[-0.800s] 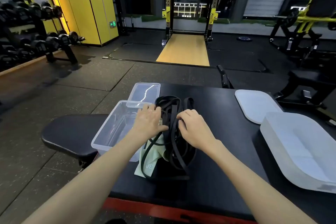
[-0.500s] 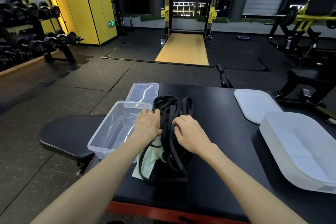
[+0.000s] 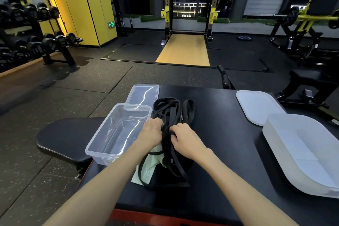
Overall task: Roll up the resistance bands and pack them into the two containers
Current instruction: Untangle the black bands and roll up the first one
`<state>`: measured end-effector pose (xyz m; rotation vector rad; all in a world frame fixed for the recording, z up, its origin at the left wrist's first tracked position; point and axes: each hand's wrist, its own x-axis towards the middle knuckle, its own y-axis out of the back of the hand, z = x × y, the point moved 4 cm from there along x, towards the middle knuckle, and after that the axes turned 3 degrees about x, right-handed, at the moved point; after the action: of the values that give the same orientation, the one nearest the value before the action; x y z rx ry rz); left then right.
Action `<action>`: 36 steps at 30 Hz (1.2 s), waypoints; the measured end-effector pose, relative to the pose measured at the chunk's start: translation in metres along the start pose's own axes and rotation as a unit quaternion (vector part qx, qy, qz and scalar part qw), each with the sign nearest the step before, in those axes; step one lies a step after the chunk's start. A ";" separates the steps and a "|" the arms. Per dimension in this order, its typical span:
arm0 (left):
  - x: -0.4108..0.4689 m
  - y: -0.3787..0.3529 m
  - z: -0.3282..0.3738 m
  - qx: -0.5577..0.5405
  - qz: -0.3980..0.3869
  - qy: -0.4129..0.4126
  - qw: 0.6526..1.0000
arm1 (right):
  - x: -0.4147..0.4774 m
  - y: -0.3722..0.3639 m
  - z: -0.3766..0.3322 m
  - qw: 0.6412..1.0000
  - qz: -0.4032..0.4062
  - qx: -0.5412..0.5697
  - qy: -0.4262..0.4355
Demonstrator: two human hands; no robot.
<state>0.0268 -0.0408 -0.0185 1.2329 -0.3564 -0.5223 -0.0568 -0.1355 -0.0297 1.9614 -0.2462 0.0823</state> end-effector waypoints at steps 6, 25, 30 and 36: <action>0.001 0.016 -0.005 -0.155 0.023 0.054 0.986 | -0.002 0.011 0.002 0.992 0.017 0.119 -0.025; -0.005 0.041 0.015 -0.460 -0.053 0.080 0.883 | 0.011 0.015 0.014 0.950 -0.030 0.206 -0.233; -0.007 0.041 0.012 -0.479 -0.066 0.085 0.871 | 0.019 0.012 0.001 0.964 -0.054 0.103 -0.240; -0.007 0.044 0.010 -0.479 -0.071 0.072 0.872 | 0.022 0.019 0.009 0.923 -0.070 0.188 -0.329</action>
<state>0.0236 -0.0343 0.0269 0.3177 0.1392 -0.6166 -0.0396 -0.1542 -0.0127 2.3314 -0.5579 -0.6810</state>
